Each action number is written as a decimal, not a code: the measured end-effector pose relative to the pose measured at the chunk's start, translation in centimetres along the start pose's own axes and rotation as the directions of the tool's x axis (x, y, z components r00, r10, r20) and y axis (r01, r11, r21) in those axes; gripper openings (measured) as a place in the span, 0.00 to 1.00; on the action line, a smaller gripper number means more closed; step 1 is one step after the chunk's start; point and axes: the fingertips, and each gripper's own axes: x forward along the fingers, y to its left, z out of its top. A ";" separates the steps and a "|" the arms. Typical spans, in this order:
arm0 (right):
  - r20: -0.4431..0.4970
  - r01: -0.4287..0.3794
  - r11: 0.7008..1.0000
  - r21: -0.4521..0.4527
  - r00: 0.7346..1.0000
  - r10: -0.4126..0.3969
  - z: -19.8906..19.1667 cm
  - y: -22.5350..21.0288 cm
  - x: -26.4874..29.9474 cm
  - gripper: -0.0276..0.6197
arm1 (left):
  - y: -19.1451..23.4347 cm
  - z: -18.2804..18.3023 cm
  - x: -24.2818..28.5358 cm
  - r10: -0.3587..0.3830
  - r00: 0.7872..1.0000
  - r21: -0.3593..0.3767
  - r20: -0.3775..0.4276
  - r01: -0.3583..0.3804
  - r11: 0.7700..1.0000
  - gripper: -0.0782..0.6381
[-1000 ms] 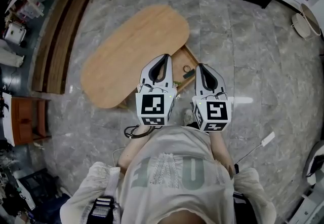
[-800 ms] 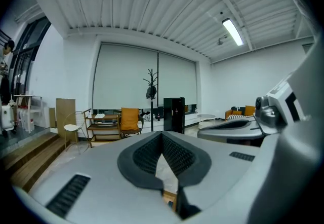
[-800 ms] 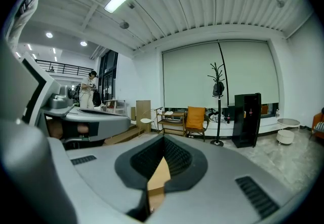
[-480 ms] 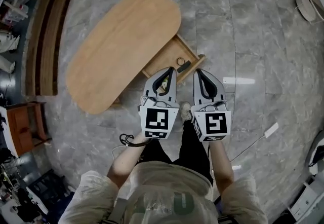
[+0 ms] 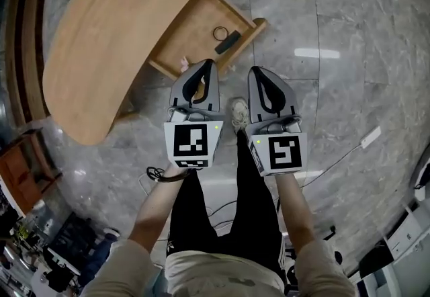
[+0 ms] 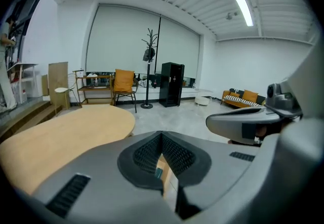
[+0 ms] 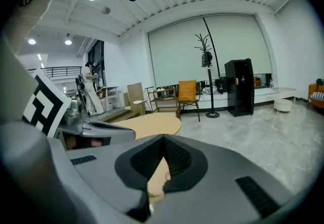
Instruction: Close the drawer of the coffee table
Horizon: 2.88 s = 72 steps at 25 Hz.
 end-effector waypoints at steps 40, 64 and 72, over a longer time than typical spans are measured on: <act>-0.272 -0.082 0.995 0.048 0.958 0.092 -15.4 -2.2 -0.4 0.05 | -2.5 -27.3 14.8 0.062 0.766 0.374 -0.640 0.240 0.896 0.23; -0.277 -0.049 0.999 0.008 0.959 0.049 -12.2 -1.4 -1.3 0.05 | -2.0 -21.4 11.5 -0.001 0.776 0.263 -0.631 0.215 0.940 0.21; -0.272 -0.067 0.998 -0.018 0.960 0.059 -10.9 -0.4 -0.5 0.05 | -0.6 -19.0 11.7 -0.004 0.792 0.251 -0.610 0.198 0.948 0.21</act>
